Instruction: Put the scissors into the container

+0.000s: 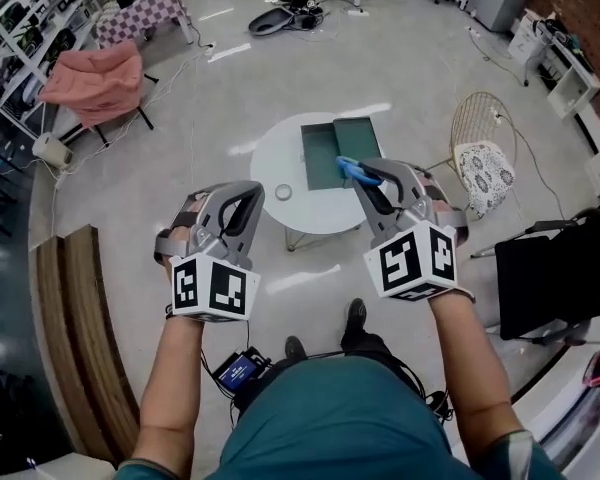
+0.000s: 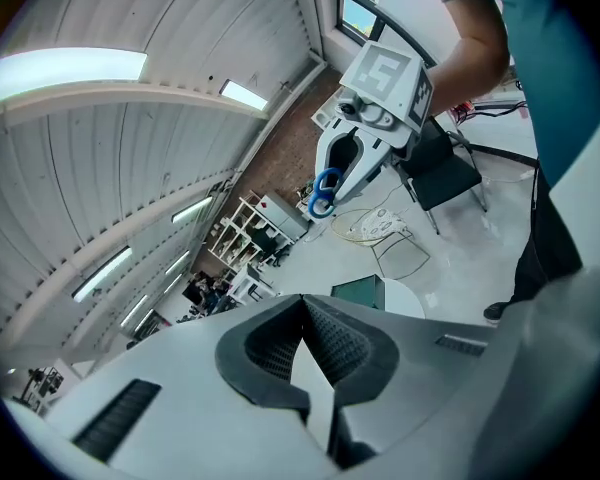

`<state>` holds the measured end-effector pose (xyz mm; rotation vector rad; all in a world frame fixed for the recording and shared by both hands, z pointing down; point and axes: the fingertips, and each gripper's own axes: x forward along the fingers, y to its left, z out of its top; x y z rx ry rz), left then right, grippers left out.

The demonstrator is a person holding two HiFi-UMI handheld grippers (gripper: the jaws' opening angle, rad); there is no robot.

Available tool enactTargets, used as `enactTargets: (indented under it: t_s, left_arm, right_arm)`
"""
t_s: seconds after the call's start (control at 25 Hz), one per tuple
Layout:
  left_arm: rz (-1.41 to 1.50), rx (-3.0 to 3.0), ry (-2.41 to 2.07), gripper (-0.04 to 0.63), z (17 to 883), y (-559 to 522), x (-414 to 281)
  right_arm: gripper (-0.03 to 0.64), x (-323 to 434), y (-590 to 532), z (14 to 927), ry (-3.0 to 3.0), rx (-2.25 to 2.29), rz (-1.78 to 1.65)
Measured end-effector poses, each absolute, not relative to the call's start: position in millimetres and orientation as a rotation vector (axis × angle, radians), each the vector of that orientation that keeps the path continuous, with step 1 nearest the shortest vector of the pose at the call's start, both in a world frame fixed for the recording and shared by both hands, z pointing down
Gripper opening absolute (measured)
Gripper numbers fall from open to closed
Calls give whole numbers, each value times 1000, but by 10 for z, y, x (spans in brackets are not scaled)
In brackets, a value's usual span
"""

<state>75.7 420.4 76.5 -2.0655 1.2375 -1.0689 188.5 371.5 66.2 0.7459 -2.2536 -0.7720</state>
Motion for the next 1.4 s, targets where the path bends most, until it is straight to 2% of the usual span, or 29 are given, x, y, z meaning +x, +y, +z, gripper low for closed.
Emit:
enactTargets:
  t_s: [0.44, 1.04, 1.4]
  left_arm:
    - [-1113, -2031, 1349, 18, 661, 3388, 742]
    - [-1227, -1933, 1494, 18, 760, 2673, 1174]
    - [-1248, -1946, 1488, 18, 836, 2292, 1187]
  right_arm:
    - [69, 1761, 2792, 556, -2305, 628, -816]
    - [69, 2090, 1881, 680, -2409, 485, -862]
    - [69, 2146, 1484, 780, -2417, 485, -825]
